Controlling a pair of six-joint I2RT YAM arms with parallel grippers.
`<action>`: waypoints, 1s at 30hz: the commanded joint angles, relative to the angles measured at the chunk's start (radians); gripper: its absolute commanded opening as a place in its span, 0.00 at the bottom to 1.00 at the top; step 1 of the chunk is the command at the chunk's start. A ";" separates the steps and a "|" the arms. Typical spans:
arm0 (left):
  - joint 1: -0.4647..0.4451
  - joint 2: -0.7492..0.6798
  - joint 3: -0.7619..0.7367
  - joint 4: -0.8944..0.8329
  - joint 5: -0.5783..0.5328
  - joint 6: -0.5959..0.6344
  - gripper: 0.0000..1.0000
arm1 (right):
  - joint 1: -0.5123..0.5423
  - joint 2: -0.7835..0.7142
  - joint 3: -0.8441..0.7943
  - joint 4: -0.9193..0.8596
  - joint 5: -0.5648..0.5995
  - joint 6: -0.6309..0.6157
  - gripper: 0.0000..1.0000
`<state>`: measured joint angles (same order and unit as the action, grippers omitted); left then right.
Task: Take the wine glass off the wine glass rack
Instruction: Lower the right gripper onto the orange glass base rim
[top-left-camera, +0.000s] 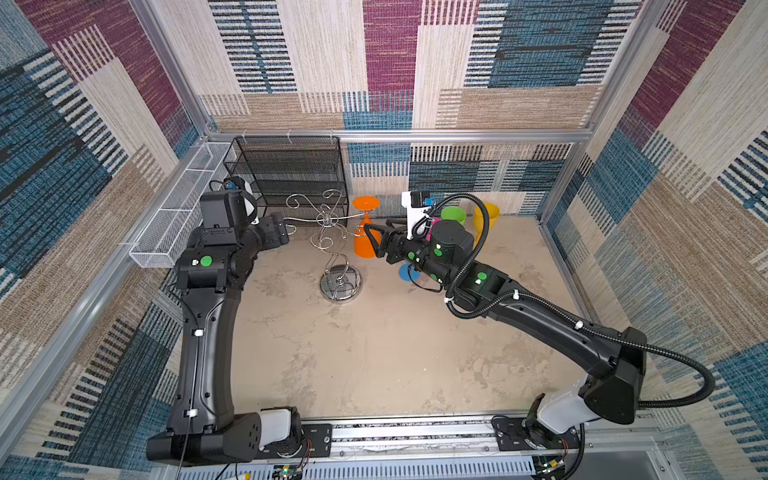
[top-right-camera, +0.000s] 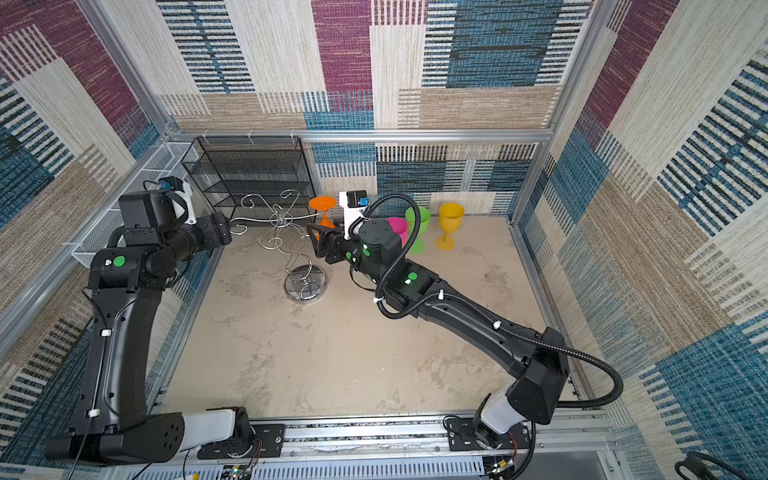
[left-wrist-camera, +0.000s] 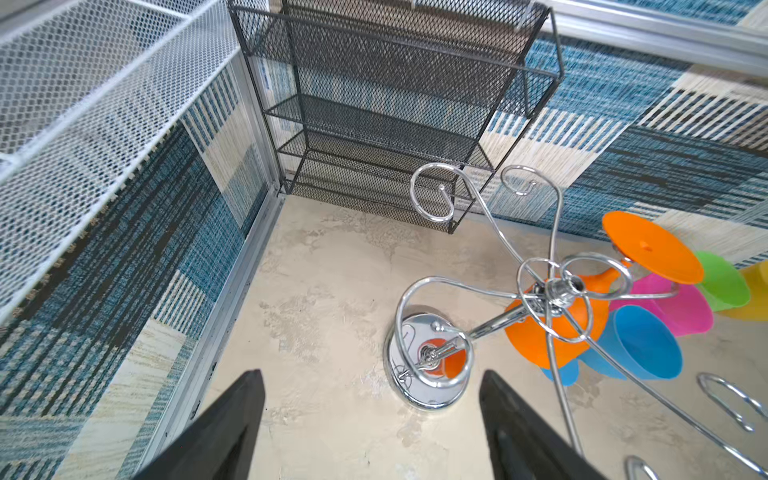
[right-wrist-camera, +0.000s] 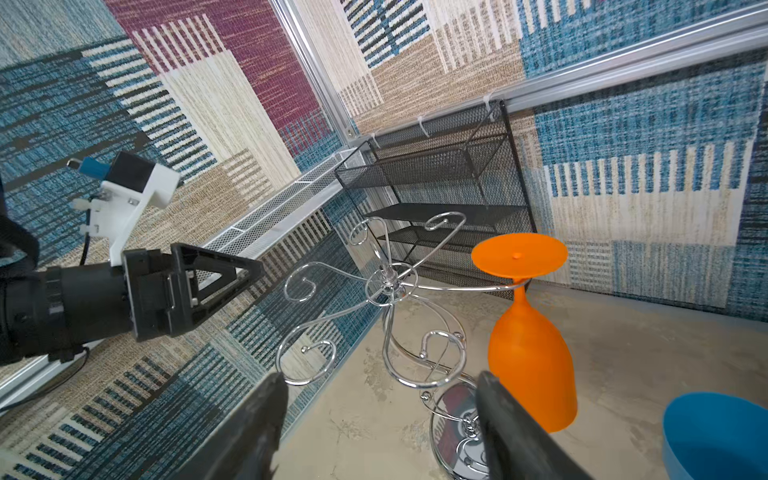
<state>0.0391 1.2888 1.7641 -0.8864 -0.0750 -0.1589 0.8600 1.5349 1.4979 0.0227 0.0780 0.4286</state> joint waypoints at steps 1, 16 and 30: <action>-0.001 -0.026 -0.006 0.077 0.032 -0.021 0.84 | -0.031 0.004 0.018 -0.004 -0.065 0.089 0.74; -0.214 -0.179 -0.281 0.387 0.513 0.276 0.87 | -0.215 0.045 -0.010 0.066 -0.310 0.489 0.70; -0.237 -0.256 -0.467 0.511 0.623 0.277 0.88 | -0.249 0.216 0.037 0.179 -0.333 0.752 0.62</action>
<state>-0.1986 1.0378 1.3109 -0.4511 0.5098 0.1150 0.6117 1.7329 1.5185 0.1322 -0.2535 1.1133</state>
